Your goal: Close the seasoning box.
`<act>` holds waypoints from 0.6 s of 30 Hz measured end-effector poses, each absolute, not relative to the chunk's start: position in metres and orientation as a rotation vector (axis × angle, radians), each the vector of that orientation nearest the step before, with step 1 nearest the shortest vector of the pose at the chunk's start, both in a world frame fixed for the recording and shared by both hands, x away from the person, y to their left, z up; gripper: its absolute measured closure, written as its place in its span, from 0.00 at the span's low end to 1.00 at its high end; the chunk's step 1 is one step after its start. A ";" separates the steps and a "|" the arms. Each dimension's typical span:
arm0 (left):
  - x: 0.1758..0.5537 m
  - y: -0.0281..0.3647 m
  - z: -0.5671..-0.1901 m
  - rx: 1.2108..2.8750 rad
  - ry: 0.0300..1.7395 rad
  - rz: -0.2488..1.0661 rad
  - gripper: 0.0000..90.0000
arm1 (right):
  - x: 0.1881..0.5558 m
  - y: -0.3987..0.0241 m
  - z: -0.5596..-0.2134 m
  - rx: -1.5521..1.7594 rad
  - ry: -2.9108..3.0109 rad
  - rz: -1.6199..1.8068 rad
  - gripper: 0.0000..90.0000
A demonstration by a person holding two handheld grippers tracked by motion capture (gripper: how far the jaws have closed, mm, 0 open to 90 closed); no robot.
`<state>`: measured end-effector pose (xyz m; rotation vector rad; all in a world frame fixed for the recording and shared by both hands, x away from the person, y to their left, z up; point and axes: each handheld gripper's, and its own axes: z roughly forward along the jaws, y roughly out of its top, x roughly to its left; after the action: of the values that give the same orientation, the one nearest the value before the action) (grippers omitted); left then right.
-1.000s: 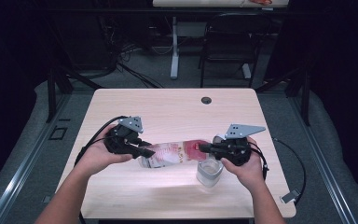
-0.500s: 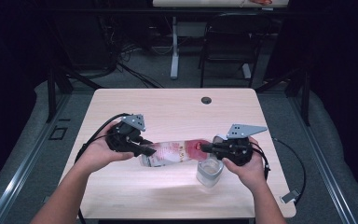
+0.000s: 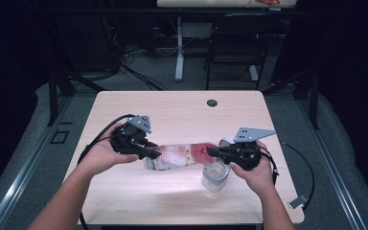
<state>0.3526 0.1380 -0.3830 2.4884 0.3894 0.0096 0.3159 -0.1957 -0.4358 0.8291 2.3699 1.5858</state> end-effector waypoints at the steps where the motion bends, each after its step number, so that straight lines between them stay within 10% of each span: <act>1: 0.353 0.138 -0.383 2.490 0.387 0.011 0.81 | 0.316 -0.196 -0.436 0.828 2.370 1.587 0.99; 18: 0.354 0.131 -0.374 2.525 0.371 0.014 0.81 | 0.315 -0.200 -0.437 0.826 2.372 1.585 0.99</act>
<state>0.3541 0.1314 -0.3740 2.5247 0.3708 0.0144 0.3152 -0.1998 -0.4366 0.8260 2.3723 1.5854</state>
